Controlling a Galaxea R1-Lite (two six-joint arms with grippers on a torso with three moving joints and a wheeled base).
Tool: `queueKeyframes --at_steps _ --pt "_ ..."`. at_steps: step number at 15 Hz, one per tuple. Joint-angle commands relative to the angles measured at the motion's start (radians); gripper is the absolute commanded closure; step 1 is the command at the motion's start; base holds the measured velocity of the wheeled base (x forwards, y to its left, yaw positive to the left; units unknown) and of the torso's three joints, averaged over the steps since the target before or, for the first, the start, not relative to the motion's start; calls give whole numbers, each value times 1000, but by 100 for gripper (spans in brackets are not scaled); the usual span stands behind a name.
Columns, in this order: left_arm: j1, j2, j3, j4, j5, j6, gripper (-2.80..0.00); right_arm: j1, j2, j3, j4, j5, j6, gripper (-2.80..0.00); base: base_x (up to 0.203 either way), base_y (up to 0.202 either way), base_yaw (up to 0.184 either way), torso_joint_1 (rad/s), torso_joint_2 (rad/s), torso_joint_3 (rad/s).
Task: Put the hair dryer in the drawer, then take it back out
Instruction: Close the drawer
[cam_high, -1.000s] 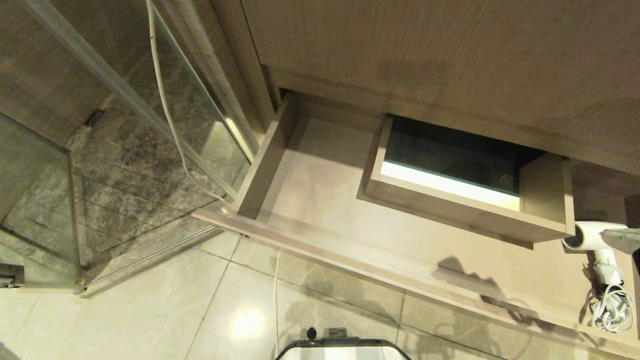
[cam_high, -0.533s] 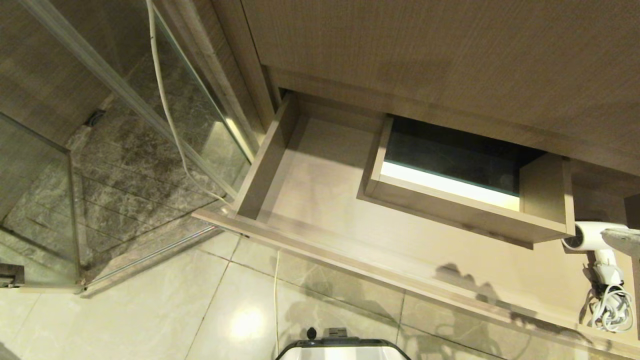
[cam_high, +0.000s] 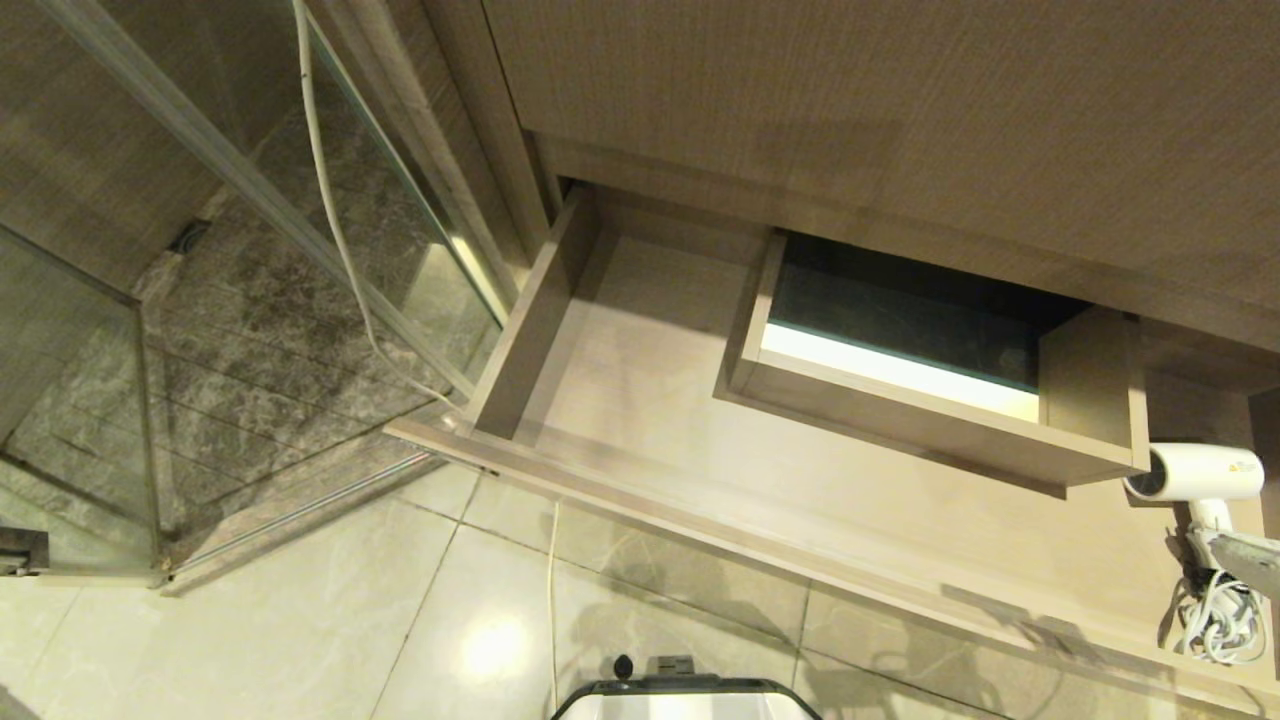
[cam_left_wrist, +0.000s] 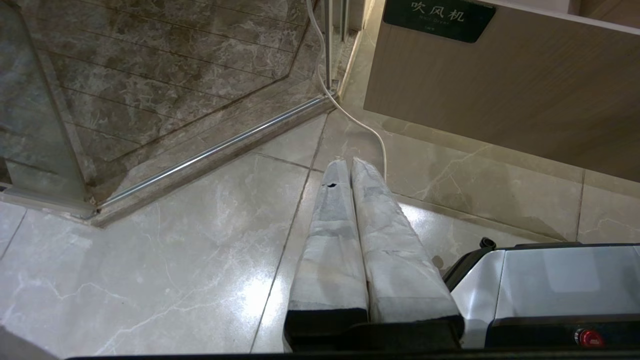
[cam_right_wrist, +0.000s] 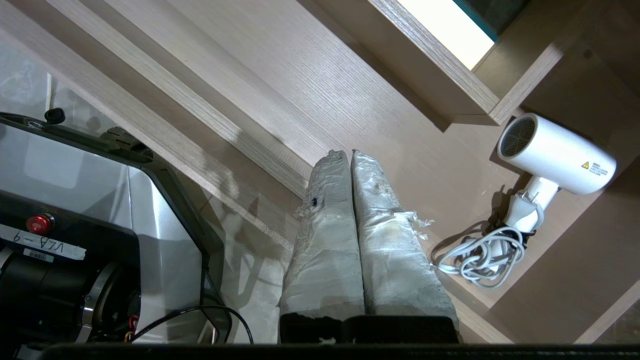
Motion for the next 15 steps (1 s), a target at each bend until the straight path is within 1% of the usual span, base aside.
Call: queueKeyframes --at_steps 1,2,6,8,9,11,12,13,15 --pt "0 0 2 0 0 0 0 13 -25 11 1 0 -3 0 0 0 0 0 0 0" --pt "0 0 2 0 0 0 0 32 -39 22 -2 0 -4 0 0 0 0 0 0 0" --pt "0 0 2 0 0 0 0 40 -69 41 1 -10 -4 0 0 0 0 0 0 0" --pt "0 0 1 0 0 0 0 41 -83 75 17 -44 -7 0 0 0 0 0 0 0" --pt "0 0 2 0 0 0 0 52 -87 95 80 -83 -15 0 0 0 0 0 0 0" --pt "0 0 2 0 0 0 0 129 -85 117 202 -176 -14 0 0 0 0 0 0 0" --pt "0 0 2 0 0 0 0 156 -83 127 233 -204 -11 0 0 0 0 0 0 0" --pt "0 0 2 0 0 0 0 194 -79 133 253 -208 -9 0 0 0 0 0 0 0" --pt "0 0 2 0 0 0 0 243 -39 140 278 -211 -8 0 0 0 0 0 0 0"
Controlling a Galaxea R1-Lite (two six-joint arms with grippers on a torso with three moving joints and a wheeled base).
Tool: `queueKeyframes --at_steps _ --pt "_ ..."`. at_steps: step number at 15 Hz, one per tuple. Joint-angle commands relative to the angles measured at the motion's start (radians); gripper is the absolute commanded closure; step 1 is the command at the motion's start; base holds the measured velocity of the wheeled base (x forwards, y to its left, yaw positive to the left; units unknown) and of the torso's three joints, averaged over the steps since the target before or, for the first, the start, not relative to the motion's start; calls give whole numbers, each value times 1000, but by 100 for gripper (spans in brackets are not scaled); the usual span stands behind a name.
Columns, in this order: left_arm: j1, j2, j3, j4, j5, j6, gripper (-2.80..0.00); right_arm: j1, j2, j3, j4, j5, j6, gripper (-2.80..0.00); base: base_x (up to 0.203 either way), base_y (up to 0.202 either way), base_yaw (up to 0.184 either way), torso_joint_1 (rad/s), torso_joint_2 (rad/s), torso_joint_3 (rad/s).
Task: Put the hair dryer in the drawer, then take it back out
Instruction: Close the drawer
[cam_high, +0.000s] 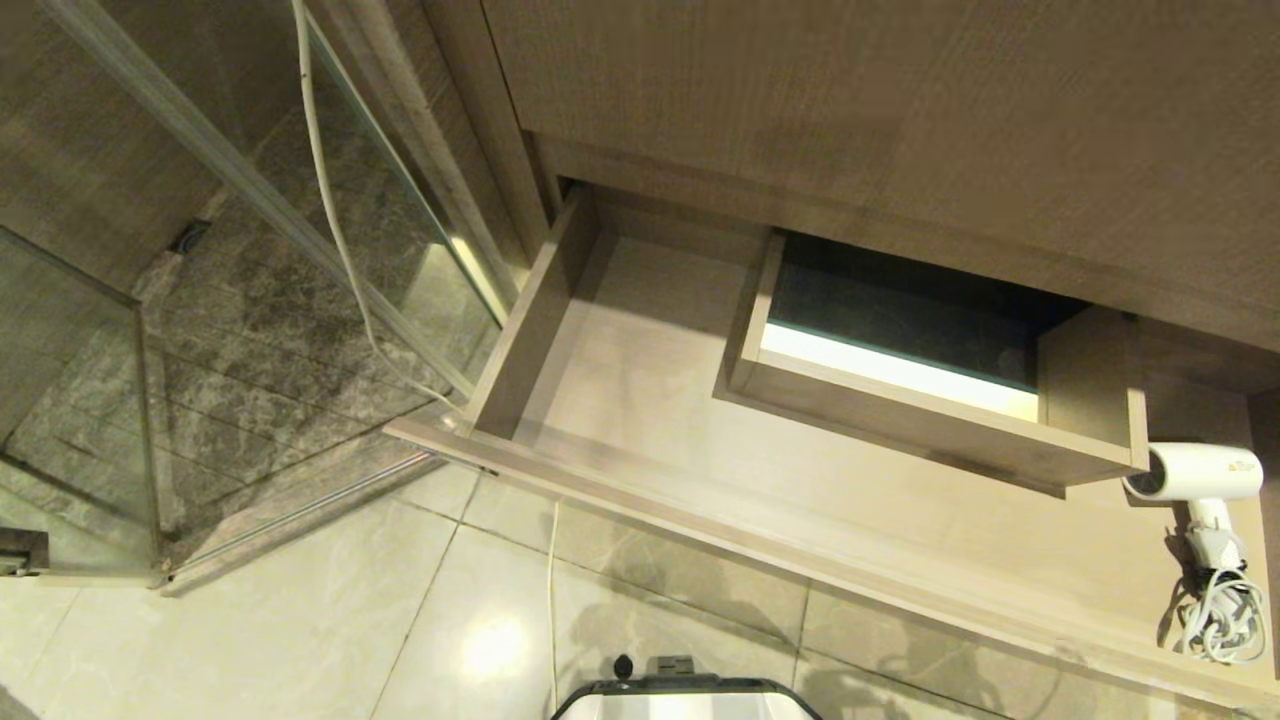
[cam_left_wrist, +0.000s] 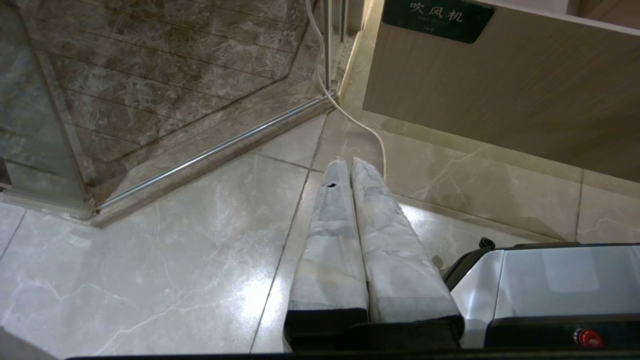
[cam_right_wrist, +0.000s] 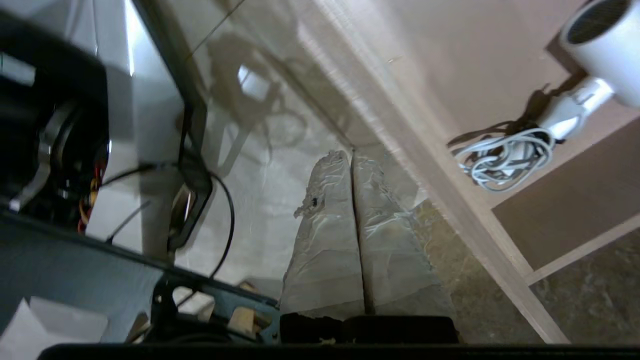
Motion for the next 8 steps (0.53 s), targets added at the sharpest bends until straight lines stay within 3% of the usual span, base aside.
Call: queueKeyframes --at_steps 1,8 --pt "0 0 1 0 0 0 0 53 58 9 12 -1 -1 0 0 0 0 0 0 0" --pt "0 0 1 0 0 0 0 115 278 12 25 8 73 0 0 0 0 0 0 0"
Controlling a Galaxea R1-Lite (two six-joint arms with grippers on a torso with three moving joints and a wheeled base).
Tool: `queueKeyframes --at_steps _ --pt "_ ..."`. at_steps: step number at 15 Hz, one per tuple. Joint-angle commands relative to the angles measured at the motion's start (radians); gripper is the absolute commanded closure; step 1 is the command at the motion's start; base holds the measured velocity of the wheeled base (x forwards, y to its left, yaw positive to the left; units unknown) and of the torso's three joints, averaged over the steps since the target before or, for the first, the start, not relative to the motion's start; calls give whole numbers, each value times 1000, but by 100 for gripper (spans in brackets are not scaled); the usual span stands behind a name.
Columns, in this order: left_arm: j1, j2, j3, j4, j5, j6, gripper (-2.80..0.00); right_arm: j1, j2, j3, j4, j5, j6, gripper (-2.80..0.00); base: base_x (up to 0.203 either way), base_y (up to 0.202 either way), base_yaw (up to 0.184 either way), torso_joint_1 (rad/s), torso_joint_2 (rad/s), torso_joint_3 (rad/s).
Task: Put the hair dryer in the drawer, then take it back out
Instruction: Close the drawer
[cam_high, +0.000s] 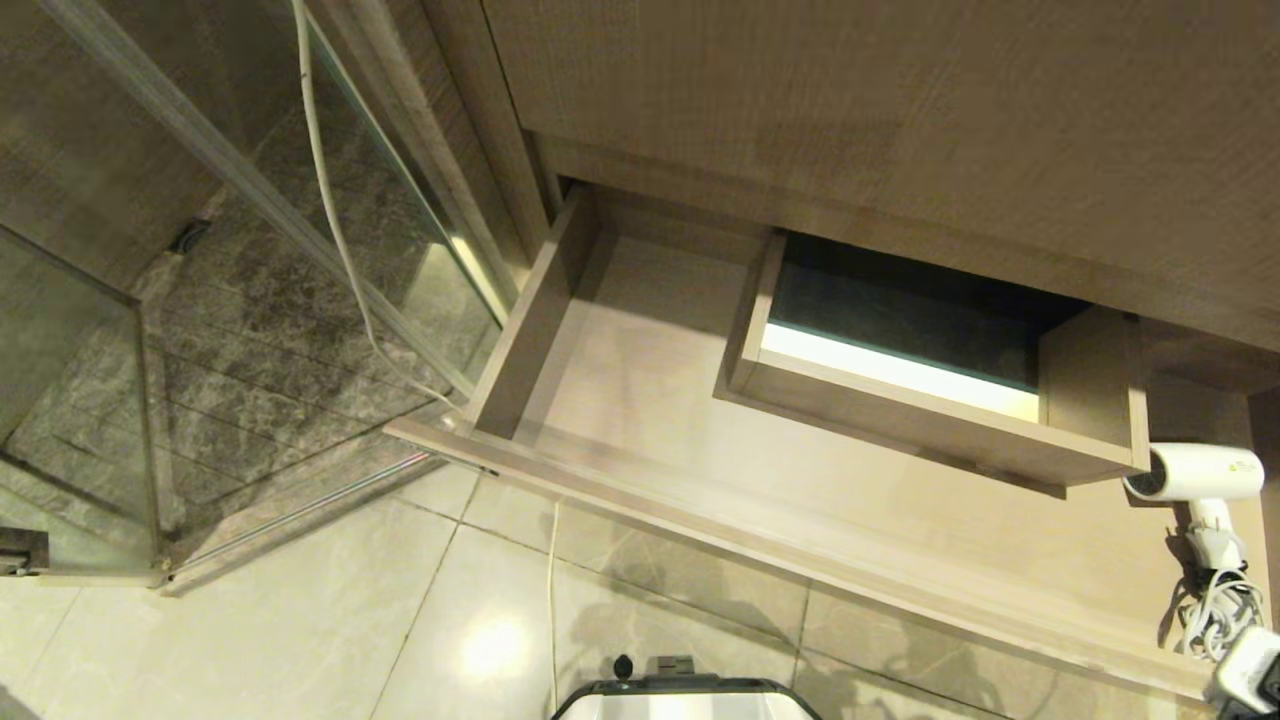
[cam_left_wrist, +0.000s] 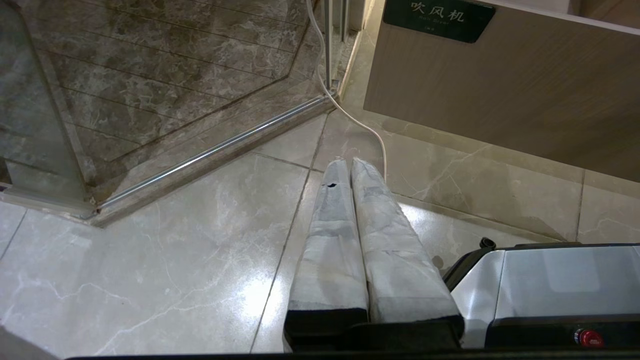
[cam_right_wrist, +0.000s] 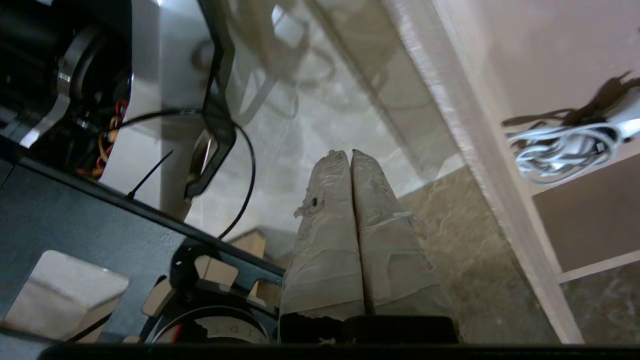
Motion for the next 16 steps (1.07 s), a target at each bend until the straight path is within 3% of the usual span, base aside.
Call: queueKeyframes --at_steps 1,6,10,16 --pt "0 0 2 0 0 0 0 14 132 1 -5 1 8 0 0 0 0 0 0 0" --pt "0 0 2 0 0 0 0 16 306 -8 -98 1 7 0 0 0 0 0 0 0" --pt "0 0 2 0 0 0 0 15 426 -43 -257 0 -2 0 0 0 0 0 0 0" --pt "0 0 2 0 0 0 0 11 510 -113 -389 -10 -2 0 0 0 0 0 0 0"
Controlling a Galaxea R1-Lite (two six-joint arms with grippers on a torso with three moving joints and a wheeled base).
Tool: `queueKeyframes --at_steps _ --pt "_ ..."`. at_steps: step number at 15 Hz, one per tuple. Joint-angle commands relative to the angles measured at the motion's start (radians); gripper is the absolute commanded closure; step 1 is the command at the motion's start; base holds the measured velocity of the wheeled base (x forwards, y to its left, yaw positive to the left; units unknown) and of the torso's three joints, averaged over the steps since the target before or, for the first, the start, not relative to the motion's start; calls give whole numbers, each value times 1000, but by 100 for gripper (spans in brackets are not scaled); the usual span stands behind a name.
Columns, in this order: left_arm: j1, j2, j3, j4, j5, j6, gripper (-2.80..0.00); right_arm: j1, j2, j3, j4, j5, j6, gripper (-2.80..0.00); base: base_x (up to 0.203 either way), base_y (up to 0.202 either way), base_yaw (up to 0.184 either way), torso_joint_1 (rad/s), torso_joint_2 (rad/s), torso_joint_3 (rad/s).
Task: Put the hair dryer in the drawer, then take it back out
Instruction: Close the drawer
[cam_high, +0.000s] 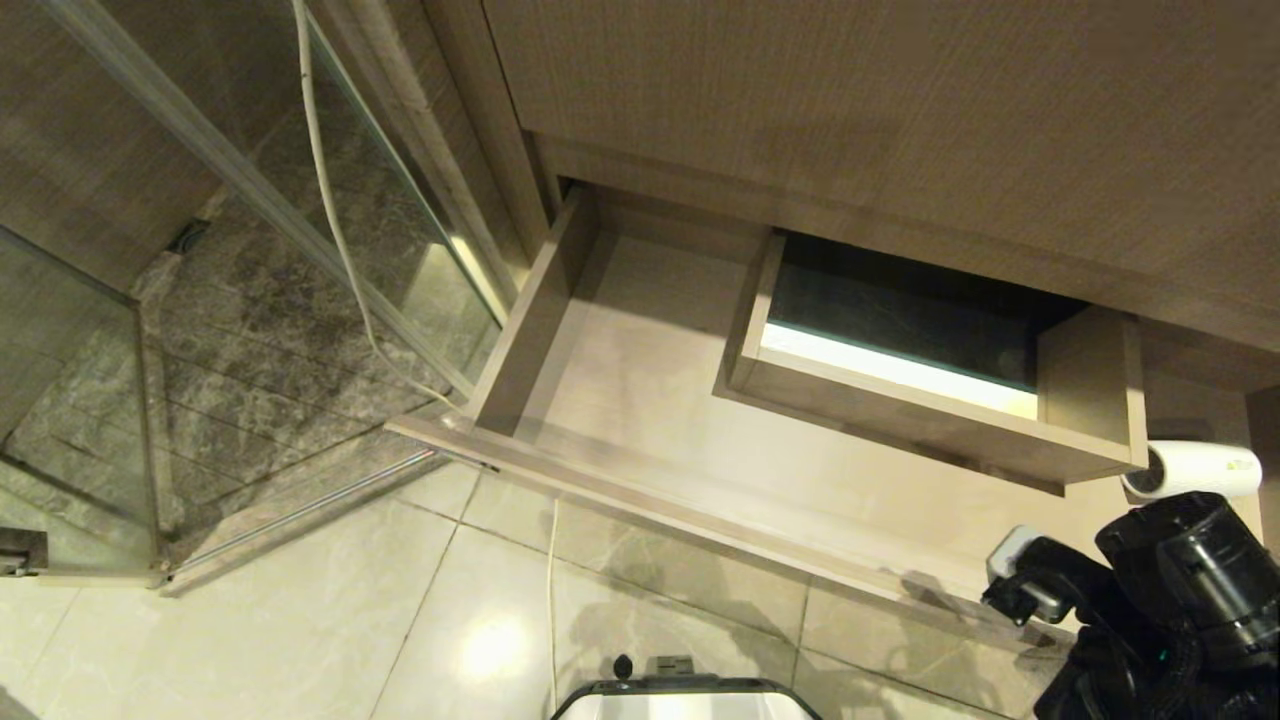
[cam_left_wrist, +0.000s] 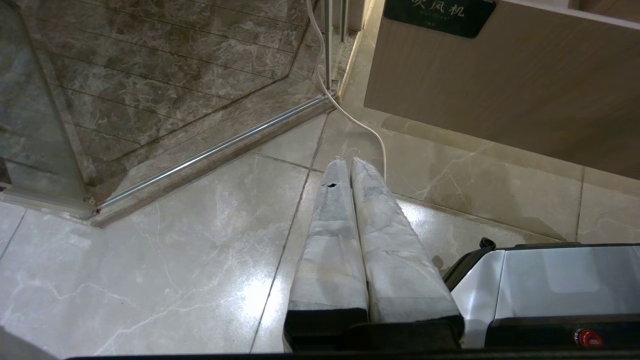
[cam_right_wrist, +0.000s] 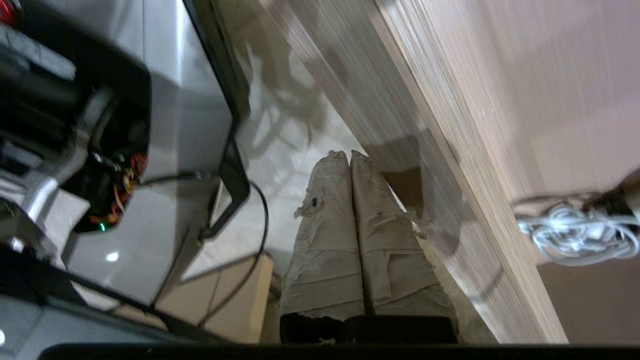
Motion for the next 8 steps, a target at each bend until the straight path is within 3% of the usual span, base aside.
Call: queueKeyframes --at_steps 1,6,8 --pt "0 0 1 0 0 0 0 -6 29 -22 -42 -6 -2 0 0 0 0 0 0 0" --pt "0 0 1 0 0 0 0 -35 29 -50 -162 -7 -2 0 0 0 0 0 0 0" --pt "-1 0 1 0 0 0 0 -79 48 -88 -284 -6 -21 0 0 0 0 0 0 0"
